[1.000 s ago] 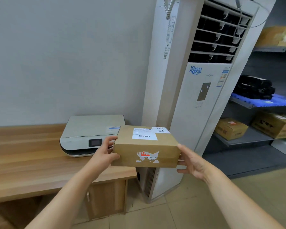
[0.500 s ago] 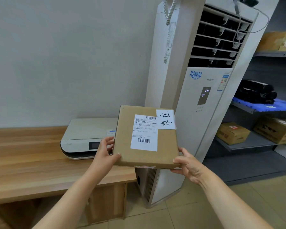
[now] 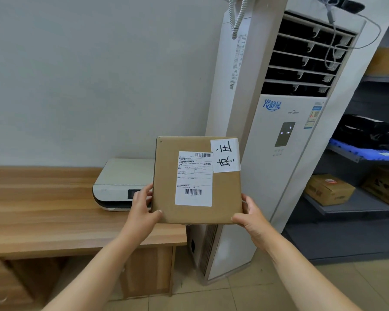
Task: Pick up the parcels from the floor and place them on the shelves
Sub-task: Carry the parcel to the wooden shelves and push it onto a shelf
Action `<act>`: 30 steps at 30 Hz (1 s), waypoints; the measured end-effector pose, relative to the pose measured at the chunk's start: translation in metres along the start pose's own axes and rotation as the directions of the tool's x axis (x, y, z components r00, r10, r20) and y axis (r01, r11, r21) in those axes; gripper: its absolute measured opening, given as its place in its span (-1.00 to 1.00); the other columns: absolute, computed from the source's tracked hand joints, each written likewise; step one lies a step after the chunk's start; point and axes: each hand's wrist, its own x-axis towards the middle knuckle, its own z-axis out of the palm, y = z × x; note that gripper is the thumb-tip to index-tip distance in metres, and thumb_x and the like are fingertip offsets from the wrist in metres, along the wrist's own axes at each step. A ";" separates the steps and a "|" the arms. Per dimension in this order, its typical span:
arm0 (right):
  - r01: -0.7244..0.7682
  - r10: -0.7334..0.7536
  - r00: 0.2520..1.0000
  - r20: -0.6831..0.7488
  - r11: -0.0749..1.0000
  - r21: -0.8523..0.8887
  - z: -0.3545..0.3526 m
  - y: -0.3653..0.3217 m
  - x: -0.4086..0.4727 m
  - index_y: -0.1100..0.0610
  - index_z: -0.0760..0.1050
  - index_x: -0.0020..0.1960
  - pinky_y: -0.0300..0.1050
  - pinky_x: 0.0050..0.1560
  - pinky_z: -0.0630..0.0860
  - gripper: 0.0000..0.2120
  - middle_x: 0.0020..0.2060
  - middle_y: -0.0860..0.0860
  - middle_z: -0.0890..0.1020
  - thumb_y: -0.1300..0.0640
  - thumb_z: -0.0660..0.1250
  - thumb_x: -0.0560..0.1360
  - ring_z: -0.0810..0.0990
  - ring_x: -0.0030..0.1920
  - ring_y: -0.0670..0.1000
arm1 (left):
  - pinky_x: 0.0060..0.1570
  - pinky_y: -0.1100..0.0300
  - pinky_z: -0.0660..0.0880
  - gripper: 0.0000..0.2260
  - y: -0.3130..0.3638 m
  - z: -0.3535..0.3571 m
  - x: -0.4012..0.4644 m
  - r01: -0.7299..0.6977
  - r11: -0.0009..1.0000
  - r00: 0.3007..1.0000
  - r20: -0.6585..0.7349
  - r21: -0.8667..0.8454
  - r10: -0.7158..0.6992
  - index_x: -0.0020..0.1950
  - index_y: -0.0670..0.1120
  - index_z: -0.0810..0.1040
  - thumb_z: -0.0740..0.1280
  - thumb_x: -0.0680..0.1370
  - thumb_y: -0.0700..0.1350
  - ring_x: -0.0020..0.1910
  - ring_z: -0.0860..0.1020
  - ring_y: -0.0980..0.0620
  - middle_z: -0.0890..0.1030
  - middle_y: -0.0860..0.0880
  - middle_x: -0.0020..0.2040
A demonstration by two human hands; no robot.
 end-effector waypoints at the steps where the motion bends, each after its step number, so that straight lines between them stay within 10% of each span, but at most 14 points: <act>1: 0.018 -0.018 1.000 -0.003 0.999 -0.033 0.001 0.000 -0.001 0.04 0.17 0.42 -0.08 0.17 0.44 -0.33 0.21 0.02 0.50 0.35 0.29 0.38 0.48 0.20 0.01 | 0.16 0.14 0.42 -0.37 0.001 0.001 -0.003 -0.002 1.000 1.000 -0.011 -0.001 0.002 0.41 0.02 0.24 0.35 0.42 -0.36 0.22 0.34 0.07 0.31 -0.04 0.31; 12: 0.156 -0.137 0.980 0.147 0.980 -0.127 0.070 -0.001 0.005 -0.06 -0.04 0.50 -0.18 0.23 0.30 -0.22 0.30 -0.08 0.38 0.41 0.22 0.45 0.37 0.29 -0.05 | 0.27 0.21 0.28 -0.37 -0.020 -0.034 -0.051 0.091 0.992 0.977 -0.188 -0.082 -0.105 0.38 0.04 0.21 0.28 0.42 -0.42 0.32 0.28 0.11 0.32 0.04 0.34; 23: 0.263 -0.196 0.926 0.322 0.948 -0.181 0.247 -0.035 0.008 -0.12 -0.06 0.48 -0.06 0.43 0.19 -0.20 0.38 -0.18 0.22 0.40 0.17 0.42 0.21 0.40 -0.09 | -0.12 0.53 0.31 -0.17 -0.073 -0.179 -0.087 0.206 0.977 0.912 -0.371 0.049 -0.174 0.47 0.23 -0.02 0.36 0.41 -0.28 0.30 0.25 0.28 0.14 0.11 0.51; 27: 0.313 -0.217 0.882 0.419 0.933 -0.175 0.331 -0.053 0.010 -0.08 -0.09 0.50 -0.01 0.48 0.14 -0.20 0.43 -0.16 0.18 0.42 0.14 0.43 0.16 0.45 -0.07 | -0.21 0.66 0.28 -0.19 -0.092 -0.253 -0.097 0.242 0.961 0.879 -0.450 0.133 -0.159 0.48 0.21 -0.01 0.35 0.42 -0.25 -0.18 0.26 0.70 0.05 0.11 0.53; 30: 0.337 -0.213 0.846 0.490 0.924 -0.181 0.396 -0.061 0.009 -0.12 -0.15 0.50 0.05 0.49 0.12 -0.20 0.46 -0.16 0.12 0.38 0.15 0.45 0.12 0.46 -0.06 | -0.26 0.60 0.32 -0.22 -0.111 -0.308 -0.108 0.293 0.941 0.850 -0.497 0.171 -0.174 0.47 0.26 0.00 0.35 0.43 -0.21 -0.33 0.30 0.56 -0.01 0.15 0.53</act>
